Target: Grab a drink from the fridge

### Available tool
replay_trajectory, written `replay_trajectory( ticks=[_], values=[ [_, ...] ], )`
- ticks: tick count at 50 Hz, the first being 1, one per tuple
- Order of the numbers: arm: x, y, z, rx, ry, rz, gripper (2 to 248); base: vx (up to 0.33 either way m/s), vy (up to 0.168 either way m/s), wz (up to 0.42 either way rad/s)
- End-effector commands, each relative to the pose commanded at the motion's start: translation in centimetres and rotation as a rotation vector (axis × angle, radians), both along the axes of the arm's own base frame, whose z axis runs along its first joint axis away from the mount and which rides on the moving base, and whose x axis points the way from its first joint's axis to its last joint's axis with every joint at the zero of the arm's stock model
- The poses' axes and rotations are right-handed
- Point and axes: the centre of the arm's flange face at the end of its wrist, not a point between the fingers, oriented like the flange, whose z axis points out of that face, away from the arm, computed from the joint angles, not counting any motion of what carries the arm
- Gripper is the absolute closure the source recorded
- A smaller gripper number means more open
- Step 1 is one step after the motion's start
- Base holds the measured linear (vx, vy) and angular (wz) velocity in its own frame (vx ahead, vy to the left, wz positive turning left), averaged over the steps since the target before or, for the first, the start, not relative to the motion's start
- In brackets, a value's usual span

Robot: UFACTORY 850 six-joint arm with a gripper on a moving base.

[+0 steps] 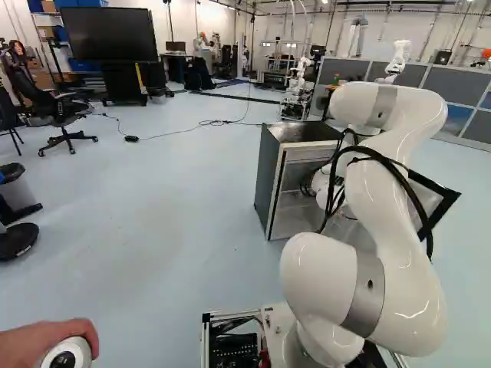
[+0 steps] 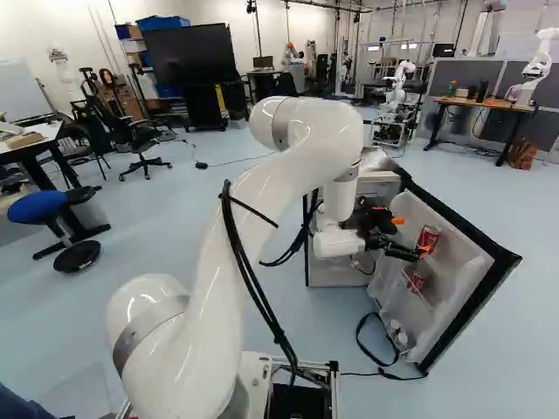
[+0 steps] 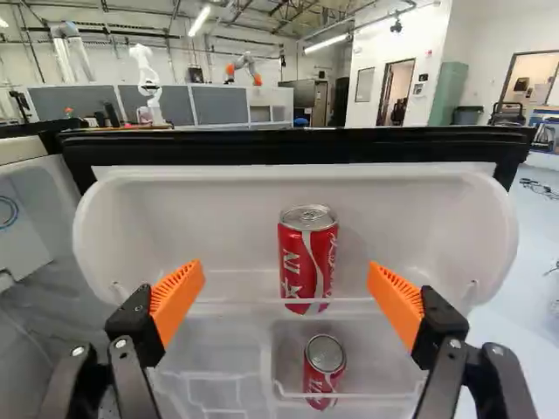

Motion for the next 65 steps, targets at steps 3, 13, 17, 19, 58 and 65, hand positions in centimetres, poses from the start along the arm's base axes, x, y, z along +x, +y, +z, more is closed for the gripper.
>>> replay_trajectory(
  ticks=[3, 13, 17, 19, 58, 65],
  values=[
    [-0.1, -0.4, 0.0, -0.001, -0.002, -0.006, 3, 0.0, 0.0, 0.0],
    [-0.3, -1.6, -0.2, -0.007, -0.009, -0.026, 3, 0.0, 0.0, 0.0],
    [-0.4, -2.1, -0.3, -0.009, -0.013, -0.034, 3, 0.0, 0.0, 0.0],
    [-0.4, -2.4, -0.3, -0.01, -0.014, -0.038, 3, 0.0, 0.0, 0.0],
    [-0.5, -3.8, -0.5, -0.019, -0.026, -0.058, 135, 0.0, 0.0, 0.0],
    [-0.5, -3.8, -0.1, -0.021, -0.029, -0.059, 155, 0.0, 0.0, 0.0]
  ],
)
